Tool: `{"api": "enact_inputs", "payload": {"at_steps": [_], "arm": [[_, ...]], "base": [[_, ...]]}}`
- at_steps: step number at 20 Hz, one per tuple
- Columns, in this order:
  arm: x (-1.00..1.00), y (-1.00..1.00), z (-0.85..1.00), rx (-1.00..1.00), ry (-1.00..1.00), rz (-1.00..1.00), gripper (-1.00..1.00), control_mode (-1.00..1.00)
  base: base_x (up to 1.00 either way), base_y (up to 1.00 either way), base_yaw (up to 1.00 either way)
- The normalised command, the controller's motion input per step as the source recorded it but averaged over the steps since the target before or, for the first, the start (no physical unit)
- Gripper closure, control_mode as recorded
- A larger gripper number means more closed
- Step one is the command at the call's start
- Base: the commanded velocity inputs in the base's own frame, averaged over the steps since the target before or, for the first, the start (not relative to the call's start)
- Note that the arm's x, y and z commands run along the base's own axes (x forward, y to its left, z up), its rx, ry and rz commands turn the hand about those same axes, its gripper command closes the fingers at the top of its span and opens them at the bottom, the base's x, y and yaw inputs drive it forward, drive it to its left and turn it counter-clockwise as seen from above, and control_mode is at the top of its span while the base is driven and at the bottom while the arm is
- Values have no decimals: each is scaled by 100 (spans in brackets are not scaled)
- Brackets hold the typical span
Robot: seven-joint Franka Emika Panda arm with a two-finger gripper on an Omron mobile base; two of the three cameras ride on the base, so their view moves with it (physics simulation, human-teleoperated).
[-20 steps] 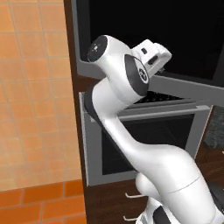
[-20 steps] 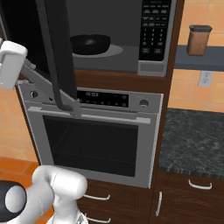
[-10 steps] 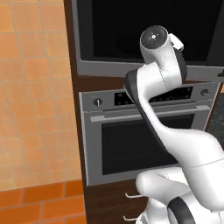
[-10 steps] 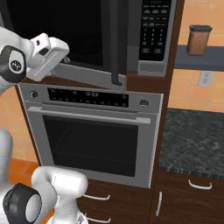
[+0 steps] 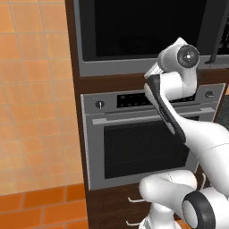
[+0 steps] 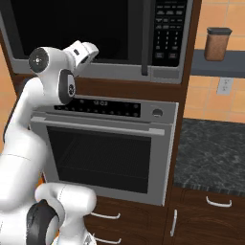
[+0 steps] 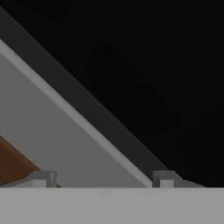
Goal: Open the microwave, place the bowl with waffle inside the microwave, then close the microwave door and turn it on.
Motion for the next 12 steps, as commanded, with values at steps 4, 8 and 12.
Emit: {"api": "enact_inputs", "payload": {"at_steps": [4,8,12], "arm": [[98,-10,0,0,-35,35,-100,-100],[80,-7,-6,0,-36,32,-100,-100],[-52,-15,23,-4,-1,22,-100,-100]], "base": [[0,0,0],[0,0,0],[0,0,0]]}}
